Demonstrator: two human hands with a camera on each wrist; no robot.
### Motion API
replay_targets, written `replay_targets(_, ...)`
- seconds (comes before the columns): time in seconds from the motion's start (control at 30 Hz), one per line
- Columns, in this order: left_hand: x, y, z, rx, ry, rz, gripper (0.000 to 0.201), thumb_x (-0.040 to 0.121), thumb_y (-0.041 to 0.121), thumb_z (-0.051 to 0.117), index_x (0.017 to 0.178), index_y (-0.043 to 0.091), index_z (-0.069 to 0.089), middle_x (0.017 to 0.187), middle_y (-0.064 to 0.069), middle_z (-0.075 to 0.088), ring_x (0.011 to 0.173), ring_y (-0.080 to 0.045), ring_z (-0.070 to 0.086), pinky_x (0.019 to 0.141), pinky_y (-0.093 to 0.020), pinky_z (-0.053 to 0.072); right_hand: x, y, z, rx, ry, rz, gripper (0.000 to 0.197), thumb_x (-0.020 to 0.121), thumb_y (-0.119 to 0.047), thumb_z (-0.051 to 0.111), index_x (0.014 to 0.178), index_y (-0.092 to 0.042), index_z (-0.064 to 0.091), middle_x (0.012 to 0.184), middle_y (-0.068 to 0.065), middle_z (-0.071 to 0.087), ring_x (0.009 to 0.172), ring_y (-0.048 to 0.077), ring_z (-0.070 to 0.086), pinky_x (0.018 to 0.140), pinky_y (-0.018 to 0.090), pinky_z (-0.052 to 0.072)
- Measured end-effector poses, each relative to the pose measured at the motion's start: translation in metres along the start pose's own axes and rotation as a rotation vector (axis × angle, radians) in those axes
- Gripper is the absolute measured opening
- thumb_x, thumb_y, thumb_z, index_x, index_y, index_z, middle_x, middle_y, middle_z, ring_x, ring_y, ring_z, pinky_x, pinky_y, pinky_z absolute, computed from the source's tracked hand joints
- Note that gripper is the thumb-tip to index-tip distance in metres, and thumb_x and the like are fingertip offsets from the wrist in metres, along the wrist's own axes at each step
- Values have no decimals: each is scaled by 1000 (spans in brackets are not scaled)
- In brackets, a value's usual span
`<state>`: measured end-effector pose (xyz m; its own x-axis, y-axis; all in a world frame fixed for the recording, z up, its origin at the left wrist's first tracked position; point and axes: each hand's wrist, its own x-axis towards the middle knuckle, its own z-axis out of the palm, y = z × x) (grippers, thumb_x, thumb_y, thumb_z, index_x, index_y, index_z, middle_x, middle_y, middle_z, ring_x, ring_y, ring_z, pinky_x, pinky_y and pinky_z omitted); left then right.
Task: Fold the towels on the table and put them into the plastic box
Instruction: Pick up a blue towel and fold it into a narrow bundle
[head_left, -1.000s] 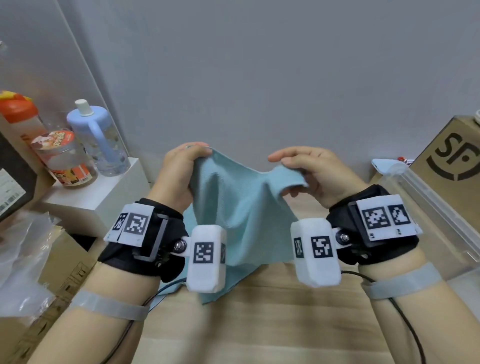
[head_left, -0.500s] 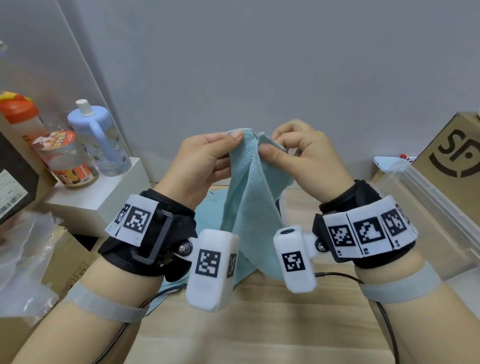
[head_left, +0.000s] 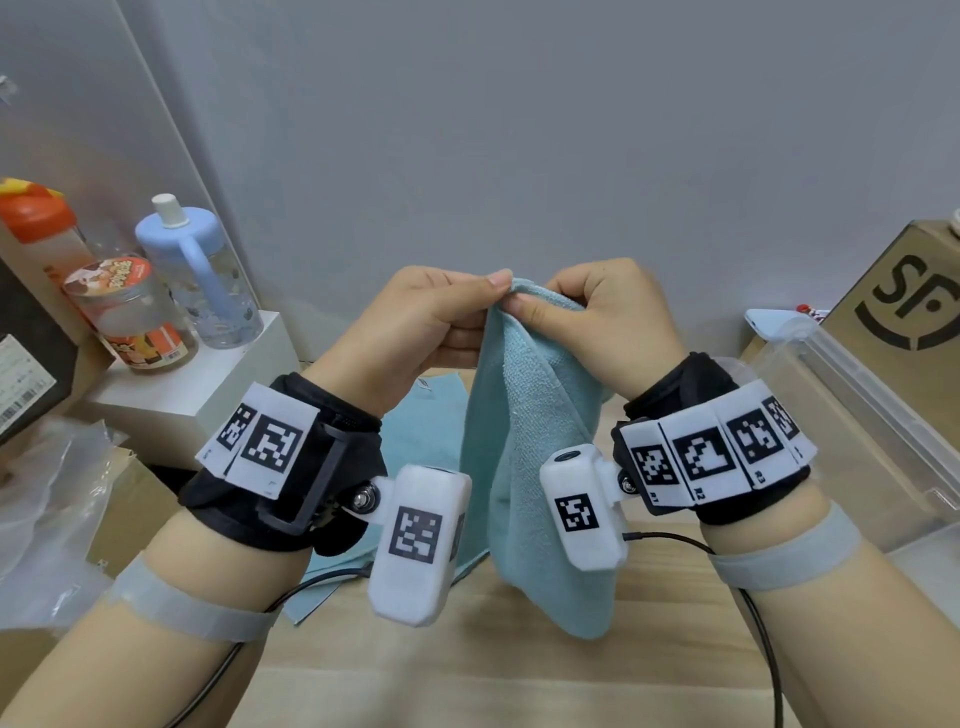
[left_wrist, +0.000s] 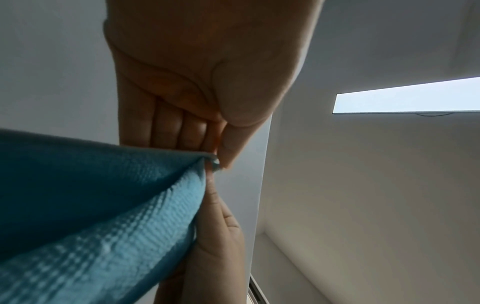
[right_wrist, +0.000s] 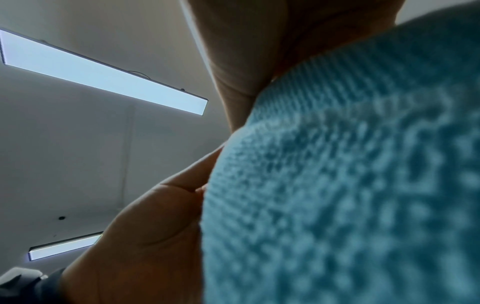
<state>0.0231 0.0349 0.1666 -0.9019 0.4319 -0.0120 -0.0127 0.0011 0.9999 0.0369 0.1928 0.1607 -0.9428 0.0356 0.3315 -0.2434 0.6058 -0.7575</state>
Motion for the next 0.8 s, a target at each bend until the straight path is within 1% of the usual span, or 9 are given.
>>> replay_targets(0.13, -3, -4, -1, 53, -38, 42, 20, 84, 23, 59, 93, 11, 71, 82, -4, 74, 75, -13, 70, 71, -20, 56, -2, -2, 2, -53, 16, -5, 51, 73, -41, 70, 39, -16, 43, 34, -6, 31, 41, 7, 28, 42, 22, 22)
replay_targets(0.23, -2, -6, 1, 76, 24, 106, 17, 89, 17, 55, 85, 9, 70, 72, -1, 71, 67, -11, 66, 67, -20, 55, -4, -2, 4, -52, 0, -31, 44, 73, -42, 70, 47, -11, 51, 39, -6, 35, 45, 7, 31, 45, 24, 26)
replay_targets(0.33, 2, -6, -9, 128, 166, 202, 23, 93, 14, 49, 75, 13, 63, 63, 6, 64, 59, -6, 59, 63, -21, 53, -7, 6, -2, -124, -64, -28, 38, 73, -47, 69, 52, -17, 58, 41, -9, 44, 48, 8, 39, 56, 25, 29)
replay_targets(0.4, 5, -6, -24, 128, 280, 250, 27, 95, 12, 46, 72, 18, 59, 59, 11, 60, 58, -4, 55, 62, -21, 51, -11, 14, -10, -252, -57, -12, 44, 74, -53, 65, 60, -12, 61, 48, -6, 46, 60, 15, 48, 69, 28, 23)
replay_targets(0.5, 10, -13, -40, 184, 339, 299, 24, 94, 14, 47, 73, 19, 57, 65, 3, 54, 65, -14, 50, 68, -30, 46, -17, 20, -13, -446, -19, -64, 51, 73, -60, 60, 62, -10, 59, 66, -5, 52, 84, 18, 49, 67, 32, 10)
replay_targets(0.6, 13, -21, -49, 207, 438, 330, 23, 94, 16, 45, 74, 21, 55, 70, 1, 47, 70, -15, 42, 73, -36, 36, -21, 15, -12, -543, 99, -149, 37, 66, -70, 56, 55, -35, 55, 106, -15, 54, 110, 16, 37, 68, 28, 5)
replay_targets(0.67, 14, -24, -56, 148, 476, 326, 26, 96, 13, 42, 75, 22, 54, 71, 0, 46, 69, -13, 40, 72, -35, 34, -20, 15, -13, -510, 135, -167, 34, 64, -71, 52, 54, -39, 54, 121, -19, 52, 117, 16, 37, 74, 27, 7)
replay_targets(0.73, 15, -25, -59, 106, 451, 323, 25, 96, 15, 40, 78, 23, 55, 74, -1, 47, 72, -15, 40, 69, -32, 35, -19, 11, -13, -362, 114, -188, 41, 63, -70, 54, 50, -31, 58, 107, -19, 63, 105, 13, 53, 87, 32, 23)
replay_targets(0.8, 16, -25, -56, 52, 417, 321, 25, 98, 16, 38, 80, 22, 54, 75, 0, 48, 71, -14, 43, 67, -26, 38, -20, 4, -12, -93, 134, -153, 45, 62, -59, 68, 50, -15, 62, 73, -4, 70, 74, 17, 63, 79, 31, 45)
